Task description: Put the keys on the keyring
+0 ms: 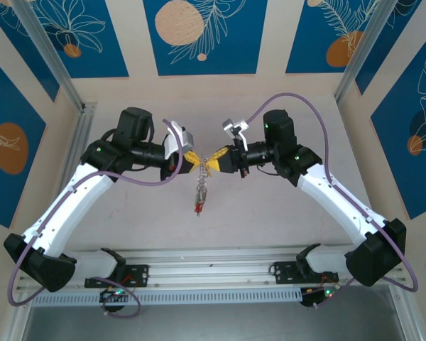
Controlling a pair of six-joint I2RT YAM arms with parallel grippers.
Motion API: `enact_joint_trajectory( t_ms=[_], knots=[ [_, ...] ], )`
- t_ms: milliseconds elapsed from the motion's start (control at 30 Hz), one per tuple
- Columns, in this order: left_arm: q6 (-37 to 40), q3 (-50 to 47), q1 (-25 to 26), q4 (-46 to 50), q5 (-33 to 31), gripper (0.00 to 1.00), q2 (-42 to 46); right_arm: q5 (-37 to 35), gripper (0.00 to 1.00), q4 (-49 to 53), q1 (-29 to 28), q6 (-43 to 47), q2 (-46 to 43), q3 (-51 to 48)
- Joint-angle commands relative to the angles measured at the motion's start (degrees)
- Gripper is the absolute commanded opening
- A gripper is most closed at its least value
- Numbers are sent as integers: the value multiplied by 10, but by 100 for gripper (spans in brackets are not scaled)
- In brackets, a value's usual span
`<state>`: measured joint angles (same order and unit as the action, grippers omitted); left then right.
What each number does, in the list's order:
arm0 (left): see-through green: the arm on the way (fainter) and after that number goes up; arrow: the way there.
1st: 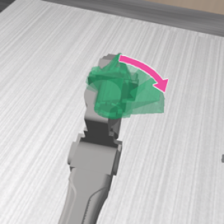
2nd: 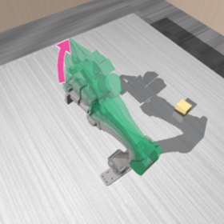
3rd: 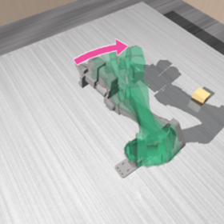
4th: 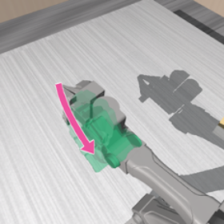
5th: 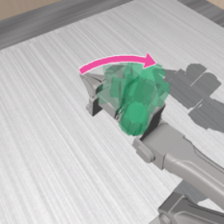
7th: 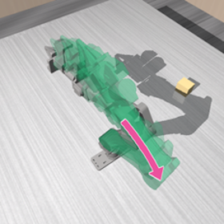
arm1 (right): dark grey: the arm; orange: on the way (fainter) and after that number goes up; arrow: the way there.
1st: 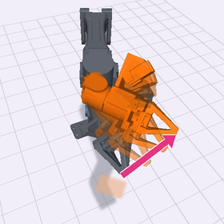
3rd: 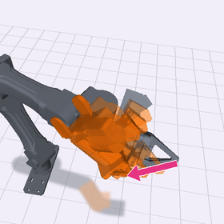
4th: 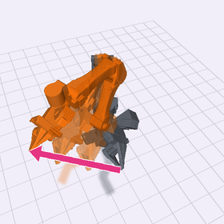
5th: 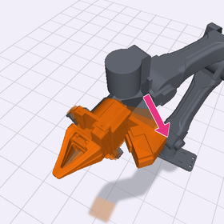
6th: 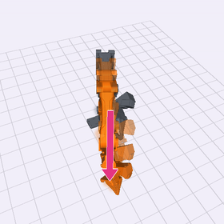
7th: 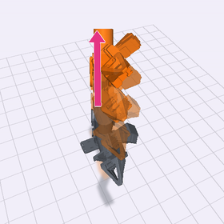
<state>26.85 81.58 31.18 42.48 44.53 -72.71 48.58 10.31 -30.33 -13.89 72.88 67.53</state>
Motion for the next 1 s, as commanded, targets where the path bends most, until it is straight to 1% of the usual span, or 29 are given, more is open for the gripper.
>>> enact_joint_trajectory(
  t_ms=[0, 300, 967],
  knots=[
    [17, 10, 8, 1, 6, 0, 19, -12, 0, 26, 3, 9, 7, 21],
    [19, 8, 13, 0, -2, 0, 25, -29, 0, 59, 2, 19, 12, 28],
    [20, 4, 15, 0, -3, 0, 34, -72, 0, 77, 12, 16, 11, 27]
  ],
)
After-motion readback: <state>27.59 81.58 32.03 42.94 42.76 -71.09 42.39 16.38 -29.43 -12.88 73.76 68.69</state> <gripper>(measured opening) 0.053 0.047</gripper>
